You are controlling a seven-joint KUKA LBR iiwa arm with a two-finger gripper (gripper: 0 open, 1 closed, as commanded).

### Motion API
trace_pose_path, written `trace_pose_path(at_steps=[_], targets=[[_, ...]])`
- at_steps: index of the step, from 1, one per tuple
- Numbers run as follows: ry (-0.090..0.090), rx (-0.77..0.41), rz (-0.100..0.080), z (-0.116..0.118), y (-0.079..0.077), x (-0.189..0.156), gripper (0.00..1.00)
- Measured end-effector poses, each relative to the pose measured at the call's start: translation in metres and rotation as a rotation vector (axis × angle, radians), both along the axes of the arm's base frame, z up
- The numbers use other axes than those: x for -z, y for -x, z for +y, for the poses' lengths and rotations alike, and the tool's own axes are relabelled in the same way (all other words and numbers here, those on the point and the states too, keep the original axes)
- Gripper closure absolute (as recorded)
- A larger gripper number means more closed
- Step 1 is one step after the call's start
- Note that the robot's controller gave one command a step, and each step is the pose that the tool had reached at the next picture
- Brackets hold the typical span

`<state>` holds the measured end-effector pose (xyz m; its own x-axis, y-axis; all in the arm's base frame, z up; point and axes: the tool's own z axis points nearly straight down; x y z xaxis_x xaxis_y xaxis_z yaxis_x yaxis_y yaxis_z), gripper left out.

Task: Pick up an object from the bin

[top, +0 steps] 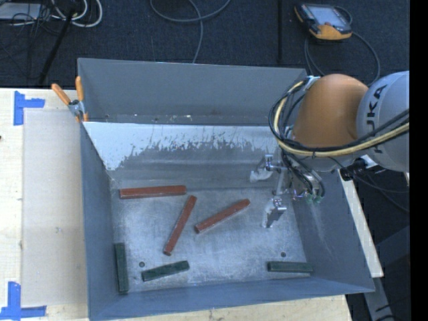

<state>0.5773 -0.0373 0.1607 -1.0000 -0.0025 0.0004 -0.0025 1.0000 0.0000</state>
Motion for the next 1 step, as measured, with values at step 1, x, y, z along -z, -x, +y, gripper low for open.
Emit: trace_pose_path(at_steps=[1], targets=[[0.000,0.000,0.000,0.0000,0.0000,0.0000,0.00]])
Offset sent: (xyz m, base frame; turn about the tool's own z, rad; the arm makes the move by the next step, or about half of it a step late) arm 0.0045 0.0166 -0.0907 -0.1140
